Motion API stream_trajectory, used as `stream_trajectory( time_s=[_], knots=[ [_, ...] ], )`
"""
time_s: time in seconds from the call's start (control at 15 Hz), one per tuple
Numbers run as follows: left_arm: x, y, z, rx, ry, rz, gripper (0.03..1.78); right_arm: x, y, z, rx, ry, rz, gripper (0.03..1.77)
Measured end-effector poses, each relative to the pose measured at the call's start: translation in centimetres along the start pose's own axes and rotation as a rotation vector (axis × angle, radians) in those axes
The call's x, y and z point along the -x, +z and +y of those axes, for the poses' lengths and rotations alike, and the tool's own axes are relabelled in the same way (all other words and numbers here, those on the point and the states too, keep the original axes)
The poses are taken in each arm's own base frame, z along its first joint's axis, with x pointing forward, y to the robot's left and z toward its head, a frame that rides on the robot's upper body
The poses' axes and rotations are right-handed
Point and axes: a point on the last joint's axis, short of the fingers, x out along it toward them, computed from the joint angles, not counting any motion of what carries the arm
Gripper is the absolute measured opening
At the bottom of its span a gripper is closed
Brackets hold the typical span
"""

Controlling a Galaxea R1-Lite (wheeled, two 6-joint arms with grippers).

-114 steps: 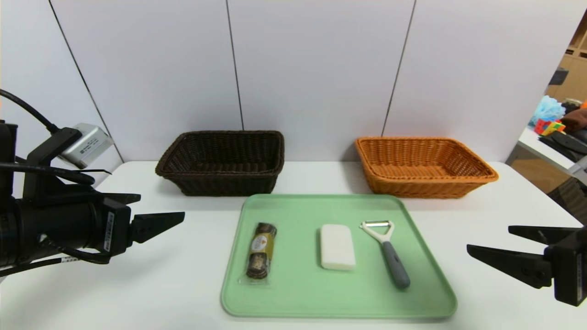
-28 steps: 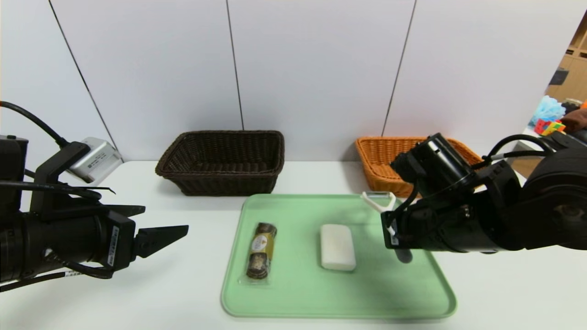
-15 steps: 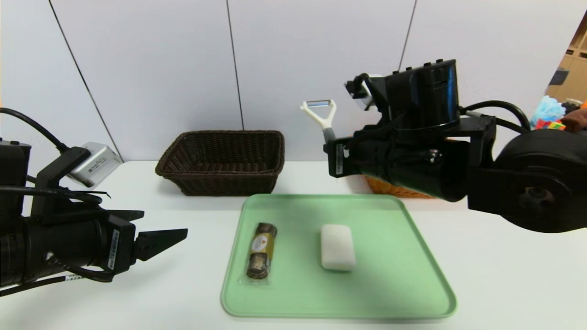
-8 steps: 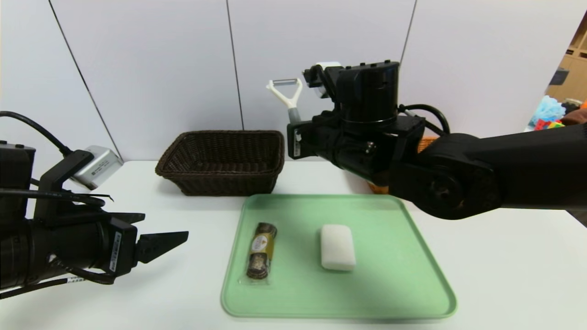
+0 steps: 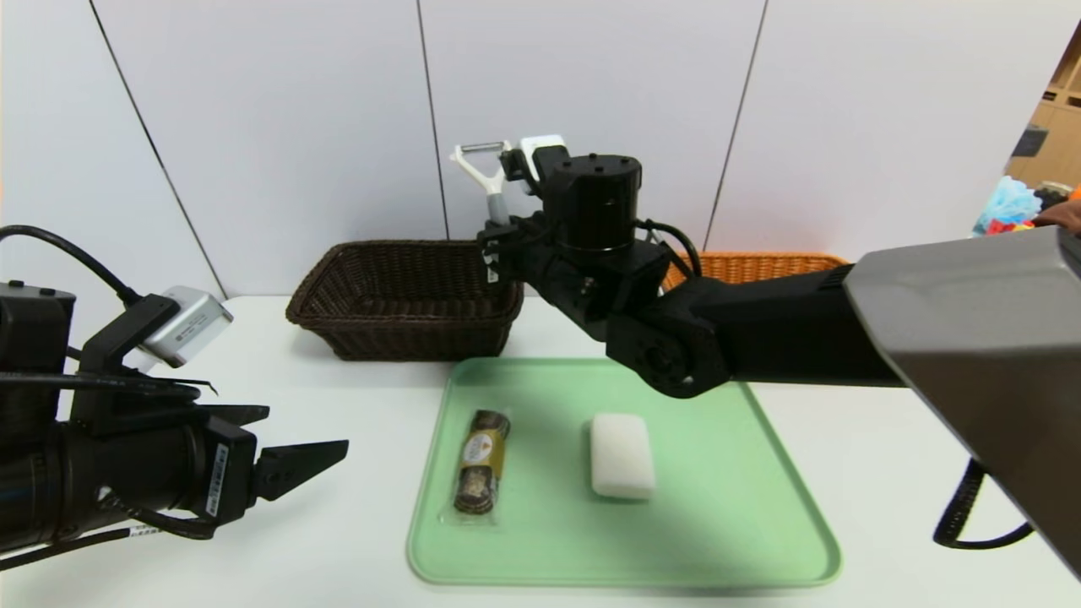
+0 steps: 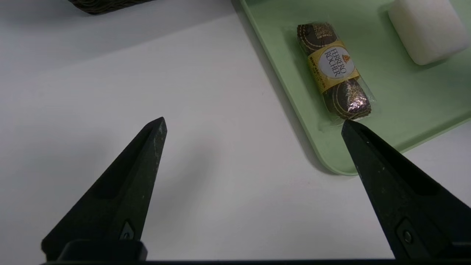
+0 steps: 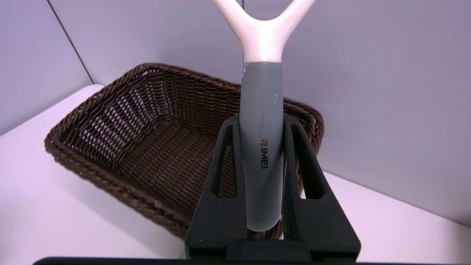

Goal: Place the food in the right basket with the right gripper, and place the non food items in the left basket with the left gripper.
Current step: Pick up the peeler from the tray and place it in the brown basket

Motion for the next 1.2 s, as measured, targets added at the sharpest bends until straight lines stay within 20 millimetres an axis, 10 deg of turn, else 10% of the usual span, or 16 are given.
stream_trajectory(
  time_s=[0.47,1.2],
  knots=[
    [0.0,0.0,0.0,0.001,0.001,-0.006,1.69,-4.3,-4.1,1.5,0.037,0.066,0.034,0.29],
    [-0.1,0.1,0.0,0.000,0.001,-0.014,1.69,-5.3,-6.8,1.0,0.054,0.087,0.101,0.29]
  ],
)
